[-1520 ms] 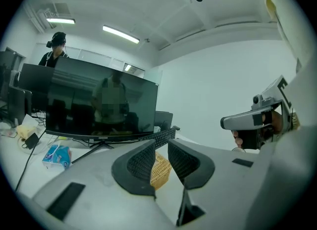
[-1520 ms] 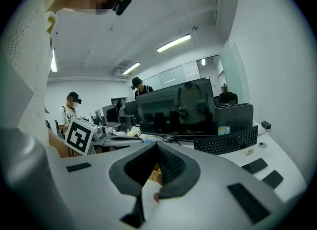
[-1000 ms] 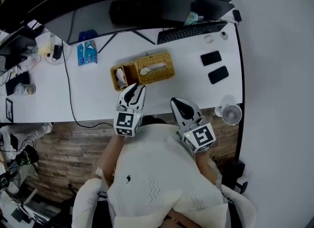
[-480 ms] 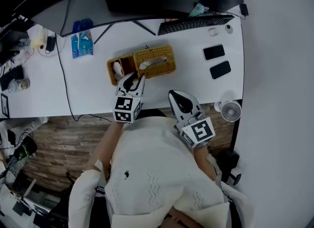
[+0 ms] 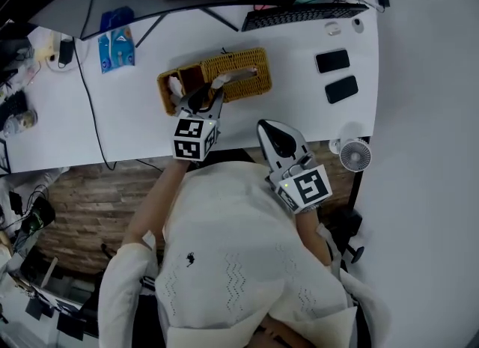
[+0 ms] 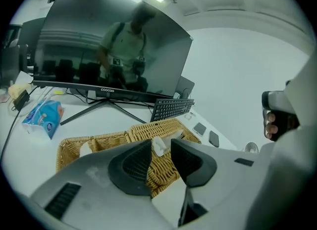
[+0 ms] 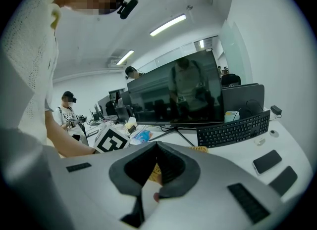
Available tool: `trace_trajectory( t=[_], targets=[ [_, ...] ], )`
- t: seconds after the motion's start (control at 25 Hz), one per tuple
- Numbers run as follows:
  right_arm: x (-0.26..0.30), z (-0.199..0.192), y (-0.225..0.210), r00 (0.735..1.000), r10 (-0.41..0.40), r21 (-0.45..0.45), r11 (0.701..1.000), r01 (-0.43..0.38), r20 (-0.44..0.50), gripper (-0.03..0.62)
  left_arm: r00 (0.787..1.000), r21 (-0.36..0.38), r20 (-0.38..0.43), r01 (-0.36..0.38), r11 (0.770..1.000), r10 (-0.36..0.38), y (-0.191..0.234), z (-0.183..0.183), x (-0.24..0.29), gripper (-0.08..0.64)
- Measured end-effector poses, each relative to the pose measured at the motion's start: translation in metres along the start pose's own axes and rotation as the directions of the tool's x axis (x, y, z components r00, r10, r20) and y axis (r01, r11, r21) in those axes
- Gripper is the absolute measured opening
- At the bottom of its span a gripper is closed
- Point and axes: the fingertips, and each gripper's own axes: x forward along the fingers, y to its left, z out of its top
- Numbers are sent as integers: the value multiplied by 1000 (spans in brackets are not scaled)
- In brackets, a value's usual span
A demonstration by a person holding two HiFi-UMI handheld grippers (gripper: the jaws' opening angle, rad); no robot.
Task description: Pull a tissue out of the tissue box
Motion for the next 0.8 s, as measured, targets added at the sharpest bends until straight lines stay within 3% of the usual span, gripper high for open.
trace_trajectory(
  t=[0.4,0.6,0.8],
  targets=[
    [8,-2,-2,1000,3,-5,1000,-3,-26,2,999,-23,-49,-5,1000,4,6,-8,15,116],
    [6,-4,0,1000,4,-7,1000,-4,-27,2,999,13,-40,-33,999,33,6,-8,17,24],
    [2,-5,2,1000,0,-9,1000,0,-27,2,998,53,-40,-37,998,39,0,-10,15,14]
  ],
)
